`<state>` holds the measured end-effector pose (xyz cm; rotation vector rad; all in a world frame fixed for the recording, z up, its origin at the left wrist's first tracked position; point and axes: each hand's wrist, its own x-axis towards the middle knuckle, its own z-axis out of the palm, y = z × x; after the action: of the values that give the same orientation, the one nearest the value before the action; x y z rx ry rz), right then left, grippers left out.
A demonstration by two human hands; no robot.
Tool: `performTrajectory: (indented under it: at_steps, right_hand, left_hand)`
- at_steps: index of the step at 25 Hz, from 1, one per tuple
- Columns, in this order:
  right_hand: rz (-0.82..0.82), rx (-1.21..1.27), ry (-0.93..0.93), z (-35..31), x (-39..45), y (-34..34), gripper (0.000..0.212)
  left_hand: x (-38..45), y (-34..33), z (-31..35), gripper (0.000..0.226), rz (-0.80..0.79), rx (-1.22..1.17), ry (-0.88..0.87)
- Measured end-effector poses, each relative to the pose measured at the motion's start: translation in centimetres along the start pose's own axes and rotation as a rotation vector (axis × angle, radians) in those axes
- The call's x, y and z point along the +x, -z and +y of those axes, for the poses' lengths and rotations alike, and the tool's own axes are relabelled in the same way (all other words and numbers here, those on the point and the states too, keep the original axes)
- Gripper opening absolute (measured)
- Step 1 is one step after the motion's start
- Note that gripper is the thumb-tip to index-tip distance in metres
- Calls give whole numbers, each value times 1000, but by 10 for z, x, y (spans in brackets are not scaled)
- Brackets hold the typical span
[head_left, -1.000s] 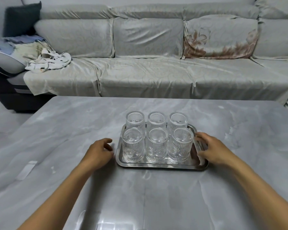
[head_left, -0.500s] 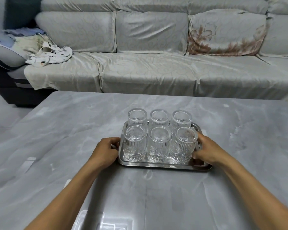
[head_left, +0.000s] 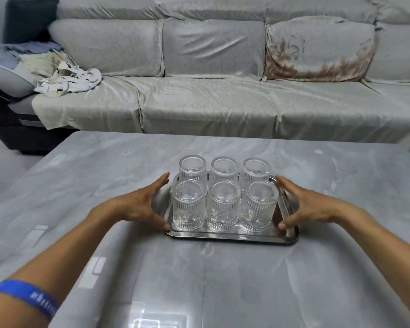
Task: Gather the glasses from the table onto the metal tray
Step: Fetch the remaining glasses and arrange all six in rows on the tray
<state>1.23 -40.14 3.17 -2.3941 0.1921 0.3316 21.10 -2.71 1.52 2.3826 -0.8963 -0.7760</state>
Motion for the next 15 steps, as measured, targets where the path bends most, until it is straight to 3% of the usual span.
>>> performTrajectory:
  at_steps: [4,7,9,12,15]
  right_hand:
    - [-7,106,57,4,19,-4,123]
    - [23,152,27,13,23,-9,130]
    - [24,168,14,14,23,-10,134]
    - [-28,113,2,9,13,-2,132]
    - [235,76,40,-13,-10,31,109]
  left_hand:
    - [28,8,-5,145,-19,-16,-108]
    - [37,5,-8,130,-7,-55,-198]
    - [35,2,-6,121,14,-97,-210]
    - [27,3,-5,125,-3,-56,-178]
    - [5,31,18,97,202,-118,-219]
